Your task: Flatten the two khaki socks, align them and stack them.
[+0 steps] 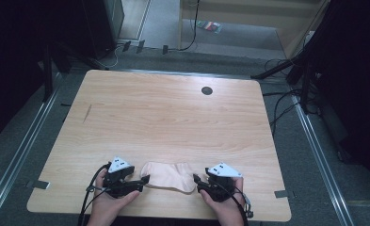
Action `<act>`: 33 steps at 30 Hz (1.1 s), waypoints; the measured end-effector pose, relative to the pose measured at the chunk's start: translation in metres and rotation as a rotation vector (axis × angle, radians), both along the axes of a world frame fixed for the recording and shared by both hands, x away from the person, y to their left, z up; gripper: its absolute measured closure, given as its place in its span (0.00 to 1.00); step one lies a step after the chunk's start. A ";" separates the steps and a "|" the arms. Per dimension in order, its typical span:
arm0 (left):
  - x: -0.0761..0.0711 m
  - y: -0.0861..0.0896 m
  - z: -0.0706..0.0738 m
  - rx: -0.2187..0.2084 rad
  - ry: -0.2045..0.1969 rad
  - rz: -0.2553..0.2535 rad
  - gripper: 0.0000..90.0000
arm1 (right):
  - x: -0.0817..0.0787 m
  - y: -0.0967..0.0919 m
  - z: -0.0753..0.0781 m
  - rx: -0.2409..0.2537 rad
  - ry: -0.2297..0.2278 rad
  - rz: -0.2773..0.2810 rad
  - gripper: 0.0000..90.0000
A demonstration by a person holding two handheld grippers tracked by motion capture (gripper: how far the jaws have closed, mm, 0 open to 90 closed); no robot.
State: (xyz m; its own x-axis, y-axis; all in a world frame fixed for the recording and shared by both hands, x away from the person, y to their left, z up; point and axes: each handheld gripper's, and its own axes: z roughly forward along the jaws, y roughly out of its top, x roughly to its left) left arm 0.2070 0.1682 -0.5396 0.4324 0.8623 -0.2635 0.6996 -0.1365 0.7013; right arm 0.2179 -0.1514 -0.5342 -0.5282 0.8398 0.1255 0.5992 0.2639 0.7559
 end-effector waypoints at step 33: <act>0.013 0.081 0.003 -0.057 -0.148 0.156 0.00 | 0.024 -0.085 0.007 0.087 -0.091 -0.193 0.00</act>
State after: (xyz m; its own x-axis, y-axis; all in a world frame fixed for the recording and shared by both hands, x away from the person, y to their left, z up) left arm 0.2203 0.2490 -0.5365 0.3328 0.9072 -0.2575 0.5977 0.0082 0.8017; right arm 0.2417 -0.2364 -0.5276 -0.3717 0.9143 0.1609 0.5604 0.0828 0.8240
